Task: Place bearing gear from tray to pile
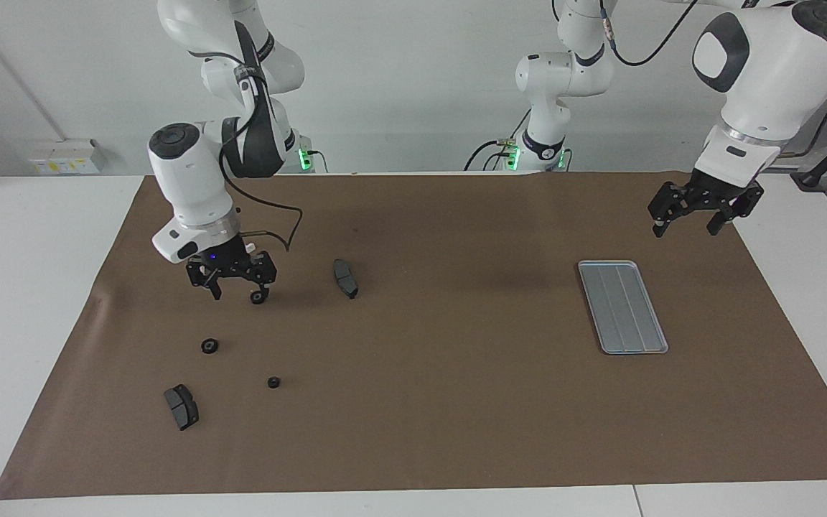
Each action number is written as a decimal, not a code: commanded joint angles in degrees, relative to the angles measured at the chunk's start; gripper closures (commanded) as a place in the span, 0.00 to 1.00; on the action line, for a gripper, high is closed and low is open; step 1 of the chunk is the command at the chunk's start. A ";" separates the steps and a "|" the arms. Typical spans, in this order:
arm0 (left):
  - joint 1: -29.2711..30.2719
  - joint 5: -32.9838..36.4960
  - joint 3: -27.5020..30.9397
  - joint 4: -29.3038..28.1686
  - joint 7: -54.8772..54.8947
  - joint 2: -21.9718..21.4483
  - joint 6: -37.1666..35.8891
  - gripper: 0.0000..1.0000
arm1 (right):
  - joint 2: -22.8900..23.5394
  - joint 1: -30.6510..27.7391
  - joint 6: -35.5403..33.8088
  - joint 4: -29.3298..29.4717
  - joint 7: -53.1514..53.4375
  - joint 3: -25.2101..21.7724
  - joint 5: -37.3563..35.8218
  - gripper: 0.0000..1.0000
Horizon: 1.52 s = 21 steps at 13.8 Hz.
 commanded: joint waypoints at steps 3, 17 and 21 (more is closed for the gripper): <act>0.41 0.79 0.04 -2.18 0.36 -1.82 0.65 0.00 | -1.88 -4.48 -13.50 10.65 0.89 -0.02 -0.23 0.00; -0.20 0.79 -0.05 -2.53 0.36 -1.91 0.22 0.00 | -11.02 -4.49 -37.87 17.17 0.71 -2.84 -1.29 0.00; -0.03 0.79 -0.13 -2.88 0.01 -2.26 0.39 0.00 | -10.50 -4.49 -38.14 18.58 0.63 -1.87 -3.05 0.00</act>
